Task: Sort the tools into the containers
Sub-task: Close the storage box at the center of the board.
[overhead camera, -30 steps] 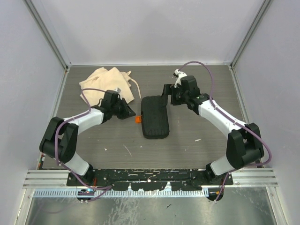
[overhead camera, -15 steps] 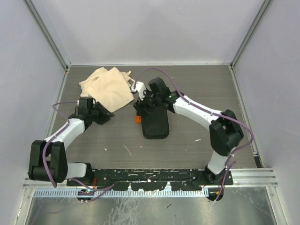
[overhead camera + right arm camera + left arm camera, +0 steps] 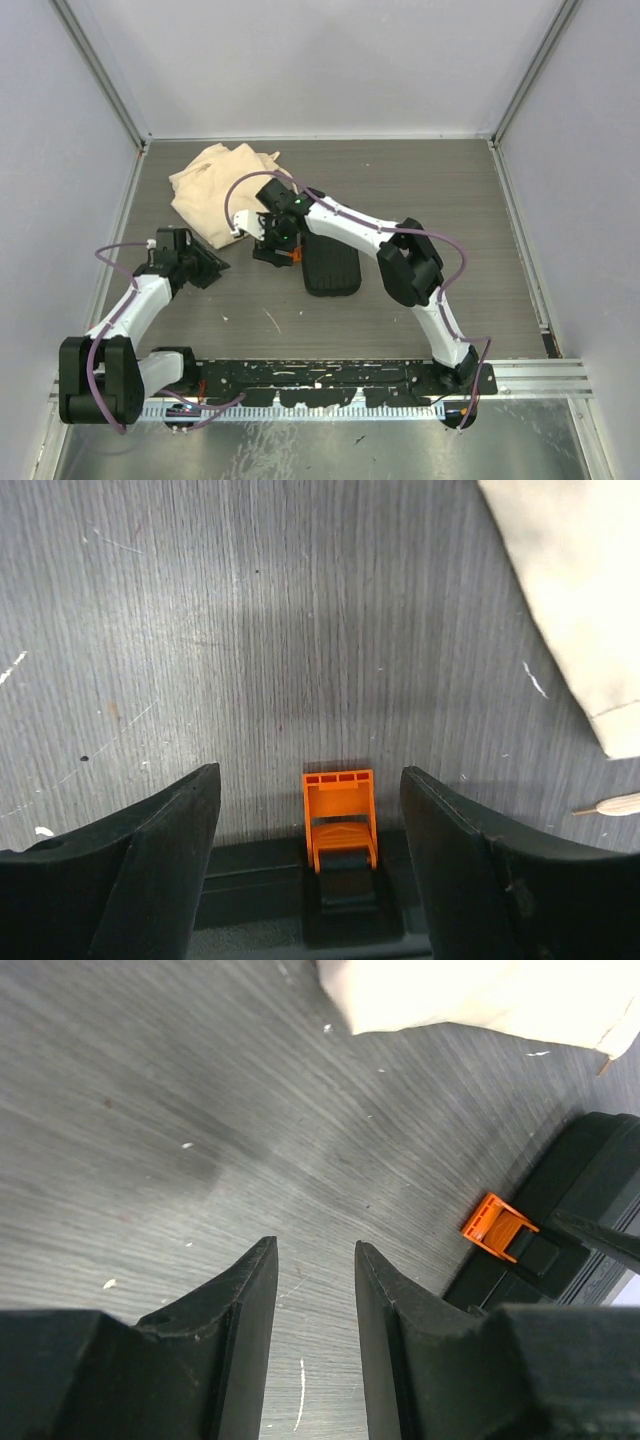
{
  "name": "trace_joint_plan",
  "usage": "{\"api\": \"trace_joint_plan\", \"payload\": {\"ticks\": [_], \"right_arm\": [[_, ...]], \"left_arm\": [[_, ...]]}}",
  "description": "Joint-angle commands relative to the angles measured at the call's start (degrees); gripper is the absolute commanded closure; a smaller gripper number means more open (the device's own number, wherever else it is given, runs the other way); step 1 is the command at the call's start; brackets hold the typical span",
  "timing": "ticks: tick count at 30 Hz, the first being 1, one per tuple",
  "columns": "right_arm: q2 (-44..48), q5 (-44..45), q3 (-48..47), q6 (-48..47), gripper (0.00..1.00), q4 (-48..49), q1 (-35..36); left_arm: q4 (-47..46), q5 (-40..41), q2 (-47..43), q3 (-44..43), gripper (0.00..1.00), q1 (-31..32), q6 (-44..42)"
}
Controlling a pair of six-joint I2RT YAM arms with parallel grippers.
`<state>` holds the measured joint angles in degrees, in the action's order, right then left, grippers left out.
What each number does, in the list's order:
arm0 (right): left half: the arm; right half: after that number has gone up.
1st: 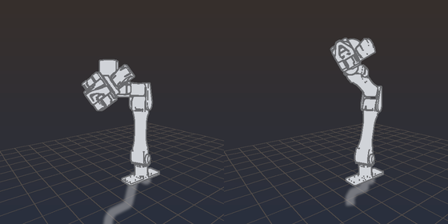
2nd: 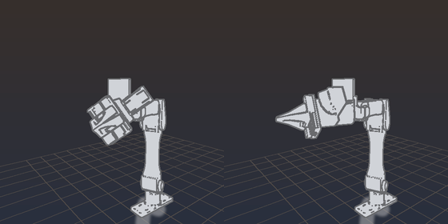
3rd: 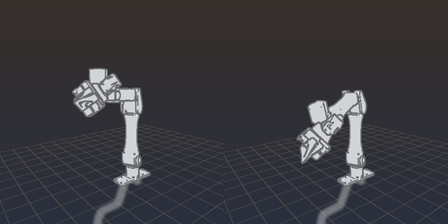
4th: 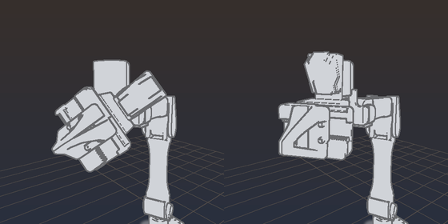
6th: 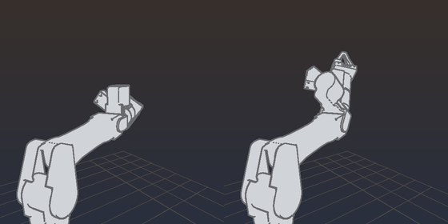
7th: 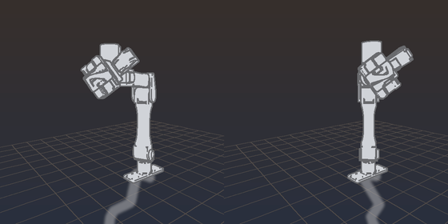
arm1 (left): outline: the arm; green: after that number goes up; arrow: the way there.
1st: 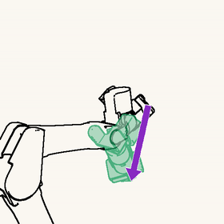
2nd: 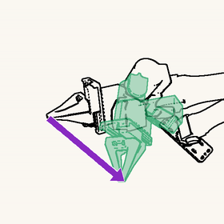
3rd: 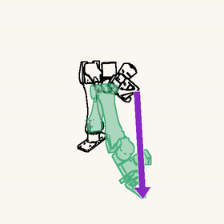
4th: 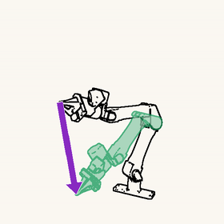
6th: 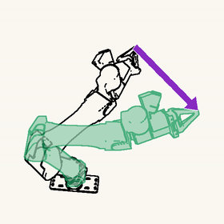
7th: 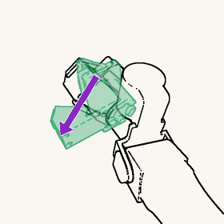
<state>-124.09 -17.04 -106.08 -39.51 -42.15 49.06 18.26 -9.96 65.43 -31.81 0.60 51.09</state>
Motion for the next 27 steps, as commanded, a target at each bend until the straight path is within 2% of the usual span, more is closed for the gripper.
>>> {"api": "trace_joint_plan", "payload": {"ticks": [1, 8, 15, 22, 27], "right_arm": [[-3.12, 5.8, -7.3, -3.14, 0.23, -6.9, 1.21], [-8.03, 13.01, -12.12, -6.13, 0.22, -9.01, 2.27], [-11.49, 14.26, -16.21, -9.0, 0.21, -14.22, 2.62], [-12.87, 16.65, -14.62, -10.05, 0.21, -16.6, 2.62], [-14.62, 17.26, -15.23, -10.43, 0.27, -17.1, 2.62]], "left_arm": [[2.93, 1.97, -2.79, 1.06, 0.62, -1.09, 0.1], [4.41, 1.44, -3.59, 1.44, 0.62, -1.32, -1.09], [5.18, 1.21, -2.72, 0.3, 0.62, -1.39, -2.46], [4.77, 0.4, -1.52, -0.42, 0.63, -1.44, -2.74], [4.9, 0.14, -0.81, -1.04, 0.63, -1.44, -2.93]]}}
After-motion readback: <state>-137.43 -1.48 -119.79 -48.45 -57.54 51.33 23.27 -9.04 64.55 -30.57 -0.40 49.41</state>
